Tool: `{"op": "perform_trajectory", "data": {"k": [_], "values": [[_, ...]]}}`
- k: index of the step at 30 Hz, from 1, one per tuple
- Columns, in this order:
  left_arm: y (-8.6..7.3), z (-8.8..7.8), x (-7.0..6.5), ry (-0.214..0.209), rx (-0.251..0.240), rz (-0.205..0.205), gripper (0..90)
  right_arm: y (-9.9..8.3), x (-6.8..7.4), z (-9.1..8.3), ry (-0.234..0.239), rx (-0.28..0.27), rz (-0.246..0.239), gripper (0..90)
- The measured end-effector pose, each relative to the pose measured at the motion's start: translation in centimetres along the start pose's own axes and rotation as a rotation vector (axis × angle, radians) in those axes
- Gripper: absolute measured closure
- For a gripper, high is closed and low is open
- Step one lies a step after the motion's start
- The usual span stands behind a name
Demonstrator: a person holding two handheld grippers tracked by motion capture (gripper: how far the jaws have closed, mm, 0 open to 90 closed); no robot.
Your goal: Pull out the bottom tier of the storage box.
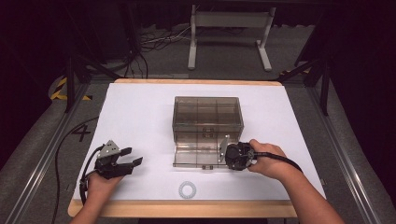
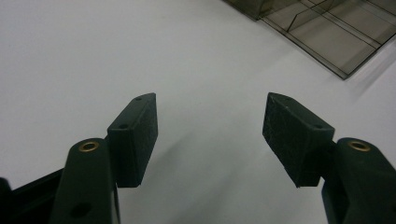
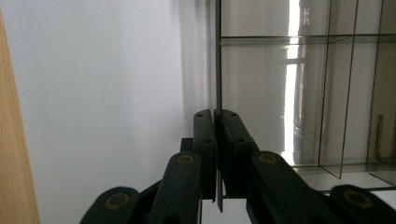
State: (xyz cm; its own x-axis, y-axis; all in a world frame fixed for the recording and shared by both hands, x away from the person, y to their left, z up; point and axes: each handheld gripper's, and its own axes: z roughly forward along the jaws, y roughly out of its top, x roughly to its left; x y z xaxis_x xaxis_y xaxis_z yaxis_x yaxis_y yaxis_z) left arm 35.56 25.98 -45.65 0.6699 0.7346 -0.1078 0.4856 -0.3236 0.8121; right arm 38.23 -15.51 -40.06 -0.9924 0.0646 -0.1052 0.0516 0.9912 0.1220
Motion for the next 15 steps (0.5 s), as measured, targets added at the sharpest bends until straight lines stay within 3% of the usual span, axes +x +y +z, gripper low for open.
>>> {"op": "perform_trajectory", "data": {"k": [15], "values": [[0.0, 0.01, -0.02, 0.0, 0.001, 0.001, 36.5, -0.1, 0.56, -0.09, 0.012, 0.002, -0.006, 85.9]]}}
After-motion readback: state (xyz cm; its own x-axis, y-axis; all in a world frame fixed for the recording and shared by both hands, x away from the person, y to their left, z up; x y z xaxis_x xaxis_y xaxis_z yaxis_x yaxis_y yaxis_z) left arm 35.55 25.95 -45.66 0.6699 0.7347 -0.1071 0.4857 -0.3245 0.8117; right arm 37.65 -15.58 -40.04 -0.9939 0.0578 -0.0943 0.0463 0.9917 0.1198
